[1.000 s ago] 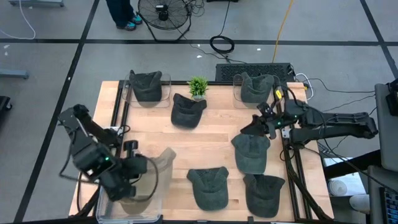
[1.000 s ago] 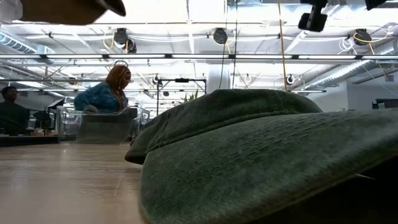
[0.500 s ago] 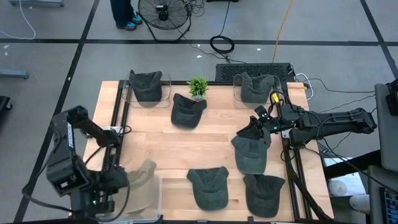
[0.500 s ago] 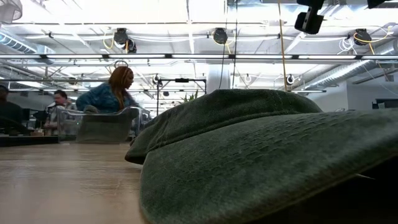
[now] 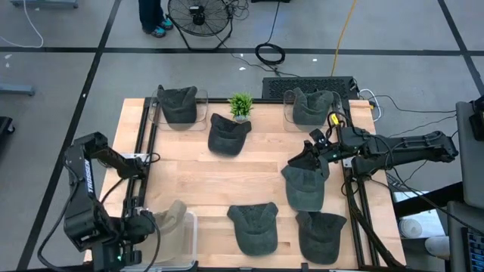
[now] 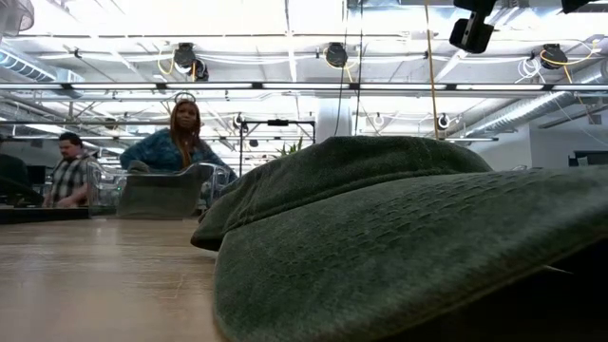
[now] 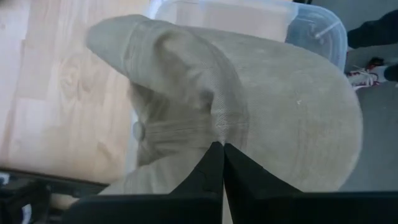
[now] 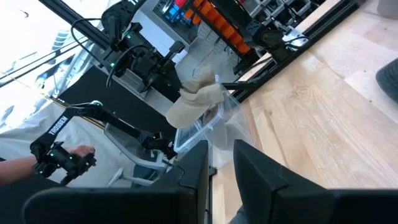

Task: Pick & Place hat
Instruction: Put the brown cap into the bottom transparent container

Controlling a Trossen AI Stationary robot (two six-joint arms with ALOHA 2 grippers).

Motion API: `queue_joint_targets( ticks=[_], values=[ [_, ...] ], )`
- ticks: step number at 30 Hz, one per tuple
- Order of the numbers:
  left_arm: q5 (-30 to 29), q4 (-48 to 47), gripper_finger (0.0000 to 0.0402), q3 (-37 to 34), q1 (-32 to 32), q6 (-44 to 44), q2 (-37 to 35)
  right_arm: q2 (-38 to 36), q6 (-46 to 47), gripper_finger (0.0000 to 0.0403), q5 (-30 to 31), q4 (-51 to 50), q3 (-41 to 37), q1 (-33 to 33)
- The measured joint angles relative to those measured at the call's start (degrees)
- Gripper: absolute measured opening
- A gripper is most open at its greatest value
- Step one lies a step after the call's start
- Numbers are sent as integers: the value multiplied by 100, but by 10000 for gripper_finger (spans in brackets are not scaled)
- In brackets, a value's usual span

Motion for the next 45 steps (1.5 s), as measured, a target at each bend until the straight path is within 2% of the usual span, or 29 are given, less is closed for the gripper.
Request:
queue_joint_targets(
  ticks=[4, 11, 24, 36, 40, 45],
  values=[
    [7, 240, 13, -146, -3, 43, 0, 0, 0, 63, -4, -69, 0, 0],
    [112, 378, 4, -196, -3, -53, 0, 0, 0, 63, -17, -74, 0, 0],
    [129, 513, 52, -196, -3, -522, 0, 0, -105, 63, -13, -73, 0, 0],
    [218, 607, 51, -196, 27, -702, 0, 0, -105, 63, -9, -72, 0, 0],
    [245, 1086, 51, -196, 134, -677, -30, 0, -105, 63, -7, -72, 0, 0],
    [564, 1788, 51, 80, 255, -290, -55, 0, -105, 63, -7, -72, 0, 0]
  ],
)
